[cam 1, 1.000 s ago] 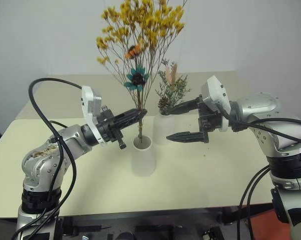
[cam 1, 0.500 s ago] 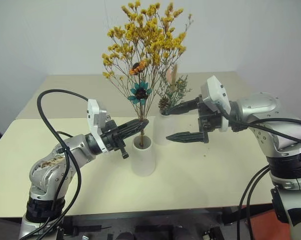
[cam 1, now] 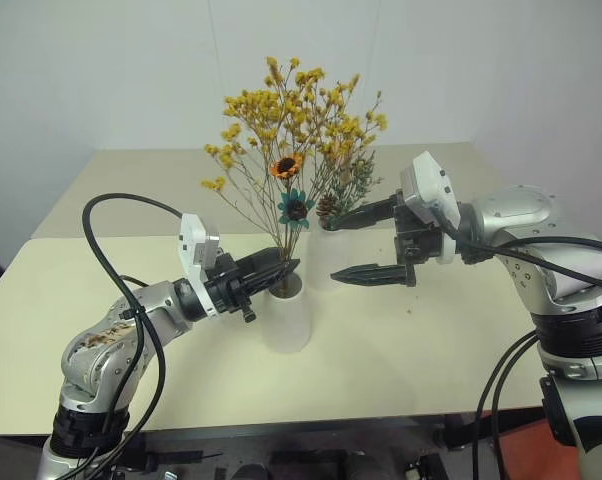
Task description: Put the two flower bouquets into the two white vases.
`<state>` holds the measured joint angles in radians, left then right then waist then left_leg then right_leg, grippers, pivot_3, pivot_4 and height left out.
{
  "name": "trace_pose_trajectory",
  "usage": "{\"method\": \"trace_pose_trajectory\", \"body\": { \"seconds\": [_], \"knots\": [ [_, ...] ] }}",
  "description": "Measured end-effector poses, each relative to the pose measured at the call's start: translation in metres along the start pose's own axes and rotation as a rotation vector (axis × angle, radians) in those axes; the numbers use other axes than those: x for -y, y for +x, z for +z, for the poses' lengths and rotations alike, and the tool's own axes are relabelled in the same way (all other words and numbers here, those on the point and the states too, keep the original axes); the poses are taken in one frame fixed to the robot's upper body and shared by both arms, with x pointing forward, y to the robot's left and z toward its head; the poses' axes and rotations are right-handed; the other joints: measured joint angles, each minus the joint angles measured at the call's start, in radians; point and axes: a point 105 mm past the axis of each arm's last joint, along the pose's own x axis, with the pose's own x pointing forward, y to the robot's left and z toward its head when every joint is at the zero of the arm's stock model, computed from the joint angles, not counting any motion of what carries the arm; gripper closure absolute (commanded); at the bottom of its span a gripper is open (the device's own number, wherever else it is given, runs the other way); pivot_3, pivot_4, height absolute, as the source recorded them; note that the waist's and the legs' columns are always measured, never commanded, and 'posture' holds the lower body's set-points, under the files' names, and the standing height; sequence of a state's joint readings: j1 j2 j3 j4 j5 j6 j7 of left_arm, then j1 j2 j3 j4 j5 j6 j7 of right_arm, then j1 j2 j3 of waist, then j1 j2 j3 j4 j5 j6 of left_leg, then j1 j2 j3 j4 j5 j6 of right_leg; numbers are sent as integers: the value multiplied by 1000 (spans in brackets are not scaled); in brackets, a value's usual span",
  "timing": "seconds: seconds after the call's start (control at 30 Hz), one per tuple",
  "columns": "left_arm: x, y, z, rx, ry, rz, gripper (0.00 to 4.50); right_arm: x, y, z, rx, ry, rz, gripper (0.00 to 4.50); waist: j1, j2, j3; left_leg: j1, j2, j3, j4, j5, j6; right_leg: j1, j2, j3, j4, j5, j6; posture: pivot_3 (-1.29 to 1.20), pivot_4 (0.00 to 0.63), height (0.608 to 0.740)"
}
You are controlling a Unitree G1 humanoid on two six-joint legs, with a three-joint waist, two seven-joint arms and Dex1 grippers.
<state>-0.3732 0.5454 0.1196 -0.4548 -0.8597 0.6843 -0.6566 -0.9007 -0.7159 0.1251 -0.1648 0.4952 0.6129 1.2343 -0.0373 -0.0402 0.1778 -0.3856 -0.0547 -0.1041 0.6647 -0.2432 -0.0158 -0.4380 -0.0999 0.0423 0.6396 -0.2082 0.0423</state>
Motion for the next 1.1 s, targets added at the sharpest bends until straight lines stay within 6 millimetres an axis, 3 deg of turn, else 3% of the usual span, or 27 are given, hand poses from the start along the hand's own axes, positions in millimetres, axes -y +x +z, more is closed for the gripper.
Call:
{"method": "trace_pose_trajectory", "body": {
  "seconds": [0.23, 0.27, 0.63, 0.8, 1.1],
  "knots": [
    [6, -14, -3, -40, -13, 22, 150, 0, 2, 1, 11, 1, 4, 0, -1, 0, 0, 0, 1, 0, 0, 0, 0, 0, 1, 0, 0, 0, 0, 0, 150, 740],
    [5, -17, -2, -41, -11, 31, 21, 0, 2, 1, 11, 2, 4, 0, 0, 0, 0, 0, 1, 0, 0, 0, 0, 0, 1, 0, 0, 0, 0, 0, 150, 740],
    [12, -50, 8, -104, -9, 42, 21, 0, 3, 0, 20, -1, 4, 0, 0, 0, 0, 1, 2, 0, 0, 0, 0, 1, 2, 0, 0, 0, -1, 0, 150, 740],
    [13, -61, 13, -182, 33, -24, 21, 1, -6, -10, 3, 27, -33, 0, 1, 1, 1, 1, 2, 0, 0, 0, 0, 1, 2, 0, 0, 0, -1, 0, 150, 740],
    [-18, -72, 26, -234, 113, -29, 21, -9, -35, -33, -47, 99, -149, 0, 2, 1, 1, 1, 2, 0, -1, 0, 1, 1, 2, 0, -2, 0, -1, 0, 150, 740]
  ]
}}
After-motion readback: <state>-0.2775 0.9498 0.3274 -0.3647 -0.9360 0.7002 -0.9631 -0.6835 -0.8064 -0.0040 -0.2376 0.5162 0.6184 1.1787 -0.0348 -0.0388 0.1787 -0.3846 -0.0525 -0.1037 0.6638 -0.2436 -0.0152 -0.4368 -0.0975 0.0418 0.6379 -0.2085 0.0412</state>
